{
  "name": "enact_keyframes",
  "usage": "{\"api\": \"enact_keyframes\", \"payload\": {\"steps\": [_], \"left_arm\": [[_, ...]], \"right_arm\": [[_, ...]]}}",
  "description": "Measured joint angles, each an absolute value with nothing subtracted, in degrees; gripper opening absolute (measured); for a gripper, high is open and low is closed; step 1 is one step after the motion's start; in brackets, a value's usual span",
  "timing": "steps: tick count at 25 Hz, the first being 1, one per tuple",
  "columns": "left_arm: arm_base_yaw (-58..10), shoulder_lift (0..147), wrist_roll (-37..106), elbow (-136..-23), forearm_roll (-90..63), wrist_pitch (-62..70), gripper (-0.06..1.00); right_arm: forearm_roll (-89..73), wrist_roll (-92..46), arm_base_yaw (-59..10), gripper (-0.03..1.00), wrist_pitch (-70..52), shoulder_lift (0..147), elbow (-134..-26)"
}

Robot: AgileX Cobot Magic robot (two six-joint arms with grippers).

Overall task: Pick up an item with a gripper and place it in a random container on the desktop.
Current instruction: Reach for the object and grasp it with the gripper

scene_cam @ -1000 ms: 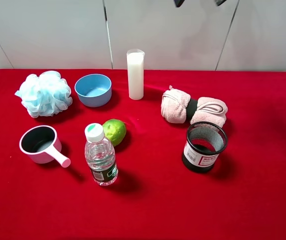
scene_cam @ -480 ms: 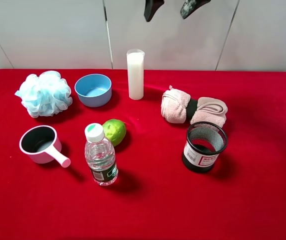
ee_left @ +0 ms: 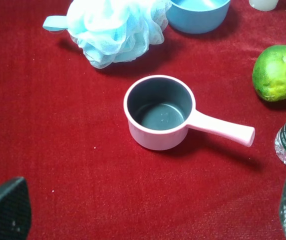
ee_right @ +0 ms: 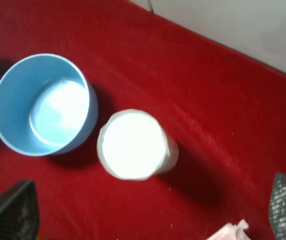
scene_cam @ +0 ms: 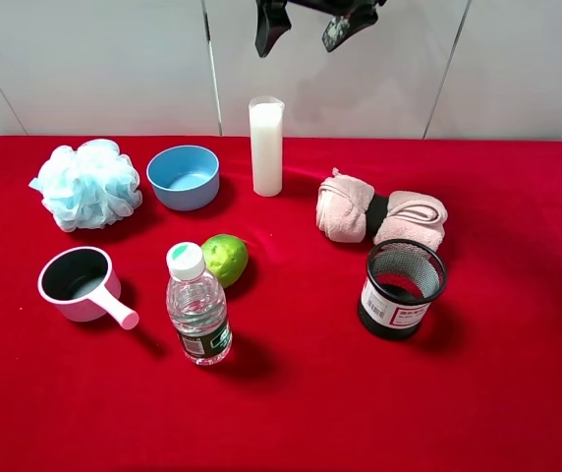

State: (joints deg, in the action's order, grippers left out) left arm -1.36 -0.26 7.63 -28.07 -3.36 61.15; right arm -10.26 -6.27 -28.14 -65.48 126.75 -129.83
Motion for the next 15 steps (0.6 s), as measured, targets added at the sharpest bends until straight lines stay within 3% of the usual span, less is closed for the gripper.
{"api": "enact_keyframes", "payload": {"steps": [15], "left_arm": [[-1.36,-0.26,7.63,-28.07,-3.36,61.15,0.99]], "right_arm": [[-11.37,-8.38,-28.61,0.69,-61.58,133.28,-129.83]]}}
